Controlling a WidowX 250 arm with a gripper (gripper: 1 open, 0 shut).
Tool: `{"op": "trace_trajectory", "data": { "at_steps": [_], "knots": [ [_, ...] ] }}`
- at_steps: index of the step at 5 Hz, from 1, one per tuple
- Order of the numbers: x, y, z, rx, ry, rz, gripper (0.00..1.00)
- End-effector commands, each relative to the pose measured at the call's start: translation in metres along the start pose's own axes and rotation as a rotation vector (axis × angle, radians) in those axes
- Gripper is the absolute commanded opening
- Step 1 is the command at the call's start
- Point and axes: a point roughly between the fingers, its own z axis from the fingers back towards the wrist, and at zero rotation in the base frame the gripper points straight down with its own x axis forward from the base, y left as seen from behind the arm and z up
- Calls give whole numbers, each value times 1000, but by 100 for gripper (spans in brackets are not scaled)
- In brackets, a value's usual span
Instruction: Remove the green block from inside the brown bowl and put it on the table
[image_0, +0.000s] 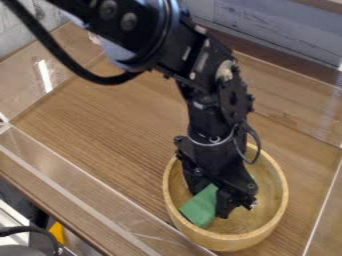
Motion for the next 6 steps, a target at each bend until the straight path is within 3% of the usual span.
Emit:
{"op": "trace_trajectory", "data": {
  "at_steps": [1,3,5,6],
  "knots": [
    [11,3,28,6,-73,20,0],
    [22,21,72,8,-142,55,0],
    [13,37,85,19,-159,99,0],
    [3,62,86,38,-163,122,0]
  ]
}}
